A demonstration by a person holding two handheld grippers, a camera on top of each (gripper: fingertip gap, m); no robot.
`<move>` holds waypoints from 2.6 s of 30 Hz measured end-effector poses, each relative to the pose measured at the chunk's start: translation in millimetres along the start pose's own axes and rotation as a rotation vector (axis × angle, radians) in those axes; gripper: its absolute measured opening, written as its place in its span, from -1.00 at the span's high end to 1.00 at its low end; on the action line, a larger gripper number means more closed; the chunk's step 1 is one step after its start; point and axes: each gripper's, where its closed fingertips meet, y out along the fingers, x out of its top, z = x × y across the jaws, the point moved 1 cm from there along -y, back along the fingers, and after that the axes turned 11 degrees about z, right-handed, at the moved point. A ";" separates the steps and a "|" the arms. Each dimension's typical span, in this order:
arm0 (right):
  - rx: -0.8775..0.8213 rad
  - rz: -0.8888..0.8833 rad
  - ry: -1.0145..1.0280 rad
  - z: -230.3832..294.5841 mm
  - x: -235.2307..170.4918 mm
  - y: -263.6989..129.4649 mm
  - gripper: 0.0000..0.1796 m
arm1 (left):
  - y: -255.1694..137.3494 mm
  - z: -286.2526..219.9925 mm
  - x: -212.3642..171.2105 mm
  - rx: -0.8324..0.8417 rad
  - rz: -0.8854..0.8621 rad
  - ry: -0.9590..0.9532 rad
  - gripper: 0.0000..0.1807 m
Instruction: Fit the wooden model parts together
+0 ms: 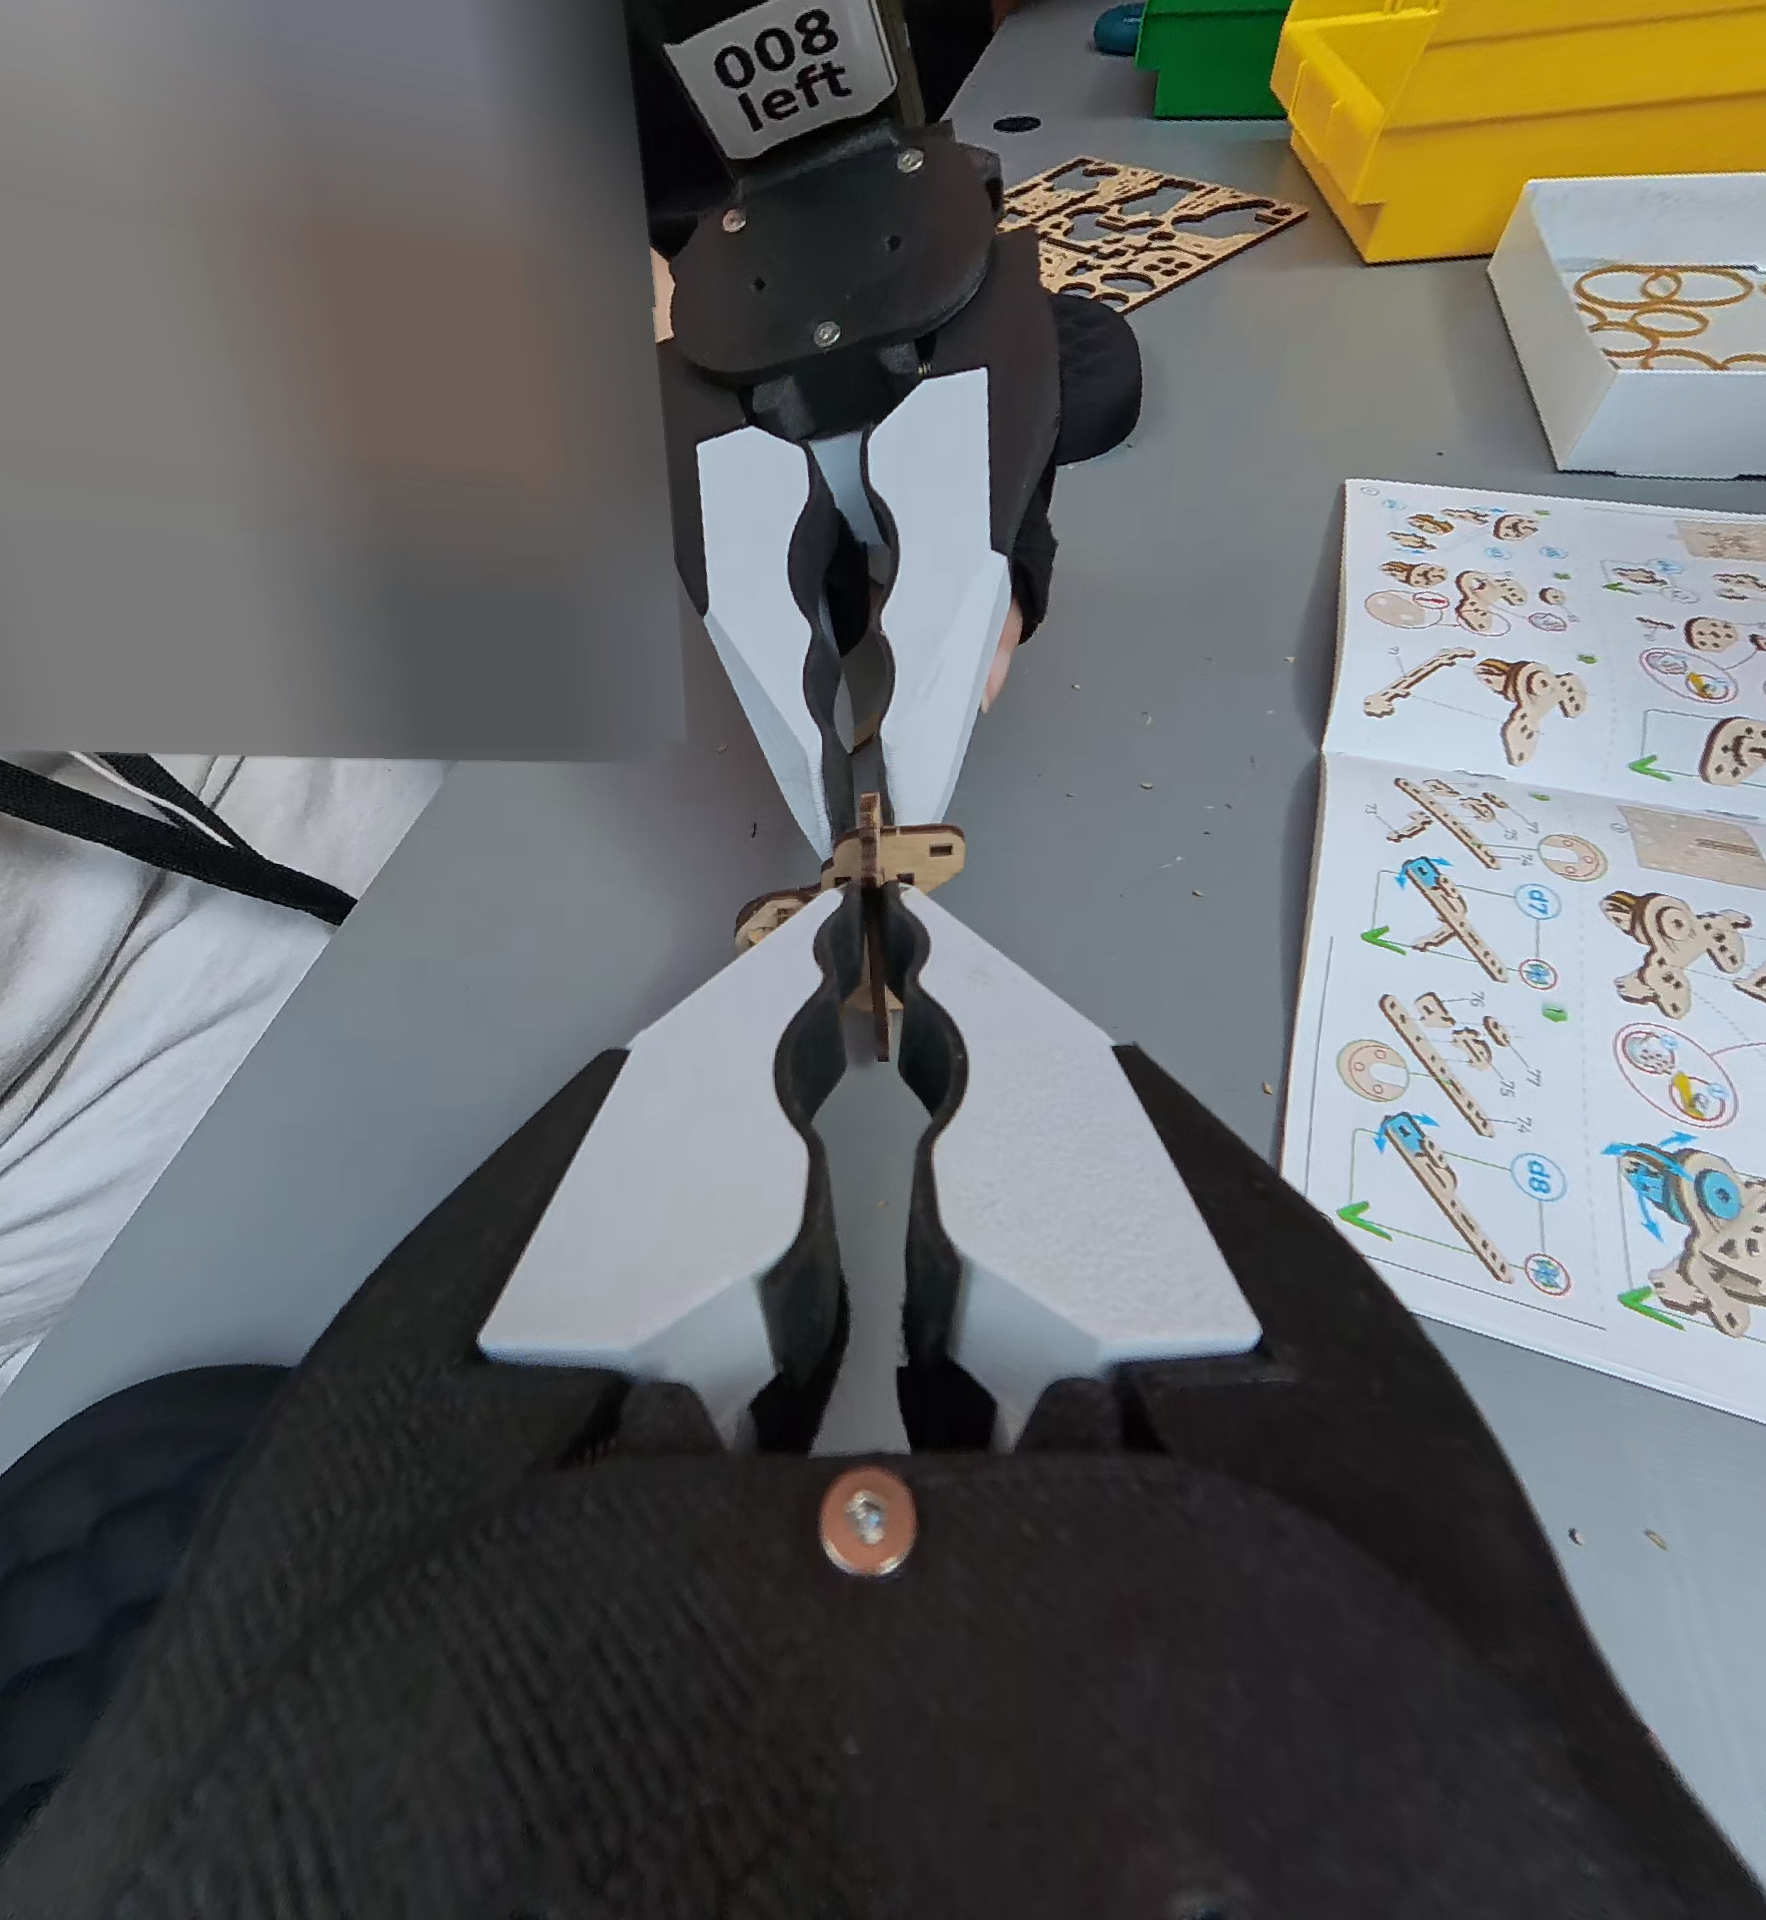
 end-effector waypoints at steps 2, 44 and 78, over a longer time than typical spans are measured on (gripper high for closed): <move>0.000 -0.009 -0.014 -0.2 -0.7 -1.0 0.98 | 0.7 0.3 0.9 0.000 -0.002 -0.002 0.96; -0.025 0.019 -0.071 4.2 1.4 4.9 0.98 | -2.8 -1.7 0.6 -0.079 0.016 -0.012 0.98; -0.223 0.129 -0.211 1.0 7.0 21.2 0.89 | -15.5 3.8 0.9 0.042 -0.046 0.013 0.80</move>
